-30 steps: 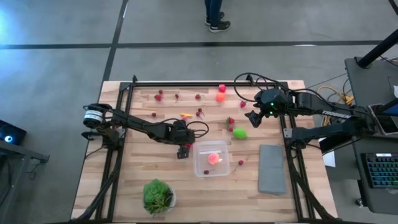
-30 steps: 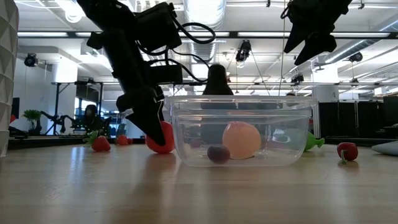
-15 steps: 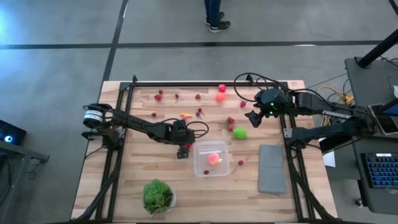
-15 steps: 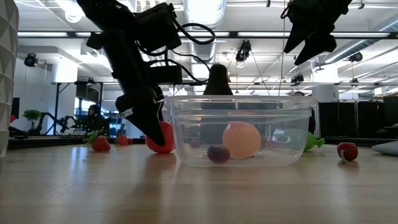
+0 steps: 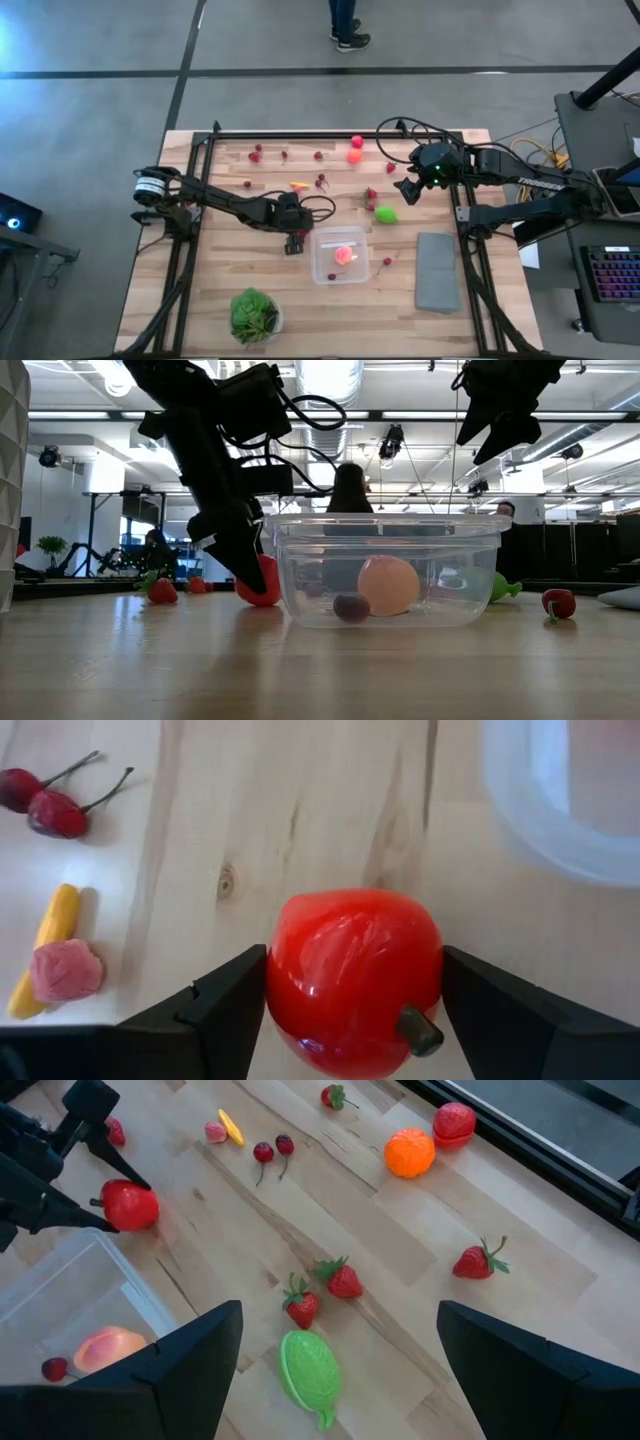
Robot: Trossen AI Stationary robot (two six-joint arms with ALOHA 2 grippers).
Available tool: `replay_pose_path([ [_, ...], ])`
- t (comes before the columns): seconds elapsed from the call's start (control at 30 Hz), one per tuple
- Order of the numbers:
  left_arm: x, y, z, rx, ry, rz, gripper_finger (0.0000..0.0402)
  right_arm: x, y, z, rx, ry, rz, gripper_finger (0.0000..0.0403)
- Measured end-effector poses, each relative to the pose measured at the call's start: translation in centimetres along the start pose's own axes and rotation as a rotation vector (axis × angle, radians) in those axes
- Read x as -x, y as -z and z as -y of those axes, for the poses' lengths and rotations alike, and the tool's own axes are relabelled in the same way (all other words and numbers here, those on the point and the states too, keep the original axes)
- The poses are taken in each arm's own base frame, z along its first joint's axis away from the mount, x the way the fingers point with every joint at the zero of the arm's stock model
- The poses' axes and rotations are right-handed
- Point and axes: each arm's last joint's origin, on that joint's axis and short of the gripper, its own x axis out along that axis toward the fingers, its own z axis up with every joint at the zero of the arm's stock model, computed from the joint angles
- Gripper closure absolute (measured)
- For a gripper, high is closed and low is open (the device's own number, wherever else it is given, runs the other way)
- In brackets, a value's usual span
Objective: Pick and placing Produce into tupperware
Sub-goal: Put the red apple into the transparent bin
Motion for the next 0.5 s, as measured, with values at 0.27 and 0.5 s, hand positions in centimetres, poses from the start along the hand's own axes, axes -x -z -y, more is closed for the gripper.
replay_pose_path([
  [0.27, 2.2, -1.2, -0.8, 0.014, -0.089, 0.052, 0.0145, 0.0, 0.0, 0.0, 0.0, 0.0, 0.0, 0.0076],
  [0.5, 6.3, -3.4, -1.6, 0.169, -0.048, 0.173, 0.0146, 0.0, 0.0, 0.0, 0.0, 0.0, 0.0, 0.0076],
])
